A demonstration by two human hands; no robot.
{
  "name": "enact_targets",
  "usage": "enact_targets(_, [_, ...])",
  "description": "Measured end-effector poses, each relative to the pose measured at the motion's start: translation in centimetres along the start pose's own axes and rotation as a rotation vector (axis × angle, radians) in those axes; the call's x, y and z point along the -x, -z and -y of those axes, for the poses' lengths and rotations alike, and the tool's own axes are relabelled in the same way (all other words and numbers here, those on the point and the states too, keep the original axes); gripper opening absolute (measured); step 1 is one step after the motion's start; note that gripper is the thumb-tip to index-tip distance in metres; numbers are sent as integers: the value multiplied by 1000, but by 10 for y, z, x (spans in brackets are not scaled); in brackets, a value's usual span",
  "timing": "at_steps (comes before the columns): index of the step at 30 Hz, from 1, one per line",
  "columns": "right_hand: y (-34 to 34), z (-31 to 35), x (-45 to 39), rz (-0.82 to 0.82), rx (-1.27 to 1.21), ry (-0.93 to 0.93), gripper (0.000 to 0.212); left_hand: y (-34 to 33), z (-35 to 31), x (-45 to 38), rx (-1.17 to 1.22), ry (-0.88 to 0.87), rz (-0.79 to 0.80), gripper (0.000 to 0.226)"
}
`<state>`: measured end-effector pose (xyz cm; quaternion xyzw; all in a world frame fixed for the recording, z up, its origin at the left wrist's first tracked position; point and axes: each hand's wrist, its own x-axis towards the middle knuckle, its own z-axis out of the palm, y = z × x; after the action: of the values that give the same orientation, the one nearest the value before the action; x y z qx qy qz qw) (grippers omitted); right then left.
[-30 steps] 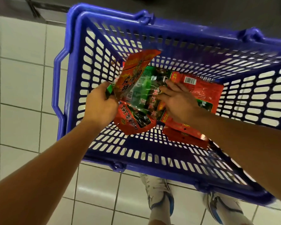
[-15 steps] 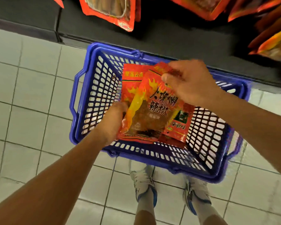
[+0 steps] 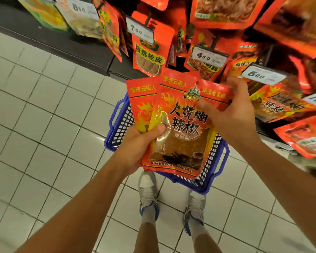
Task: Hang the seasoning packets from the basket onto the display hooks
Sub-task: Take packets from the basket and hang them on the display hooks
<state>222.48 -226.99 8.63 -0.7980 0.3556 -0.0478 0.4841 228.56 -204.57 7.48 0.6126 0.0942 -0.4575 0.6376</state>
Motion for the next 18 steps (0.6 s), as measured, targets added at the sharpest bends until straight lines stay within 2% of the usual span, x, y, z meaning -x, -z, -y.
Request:
enact_targets(1, [13,14,10,44,-241,-126,76,-7,-14,16,17,-24,8,18])
enact_targets(3, [38,46,33,158,-666,-299,46,-24,-44,50,26,-78,15,26])
enact_targets(5, [63,83,57,128,-766,-297,6,-40,-76,85,6,-135,6,39])
enact_targets(8, [104,133,84,16,-749,-142,18,-61,-128,134,50,-191,-14,35])
enact_targets(13, [189,223,119,-112,-755,32,6,-90,-222,209,-26,-337,36,20])
enact_targets(18, [269,311,154,-261,-633,195,7,-120,-313,272,-104,-477,120,25])
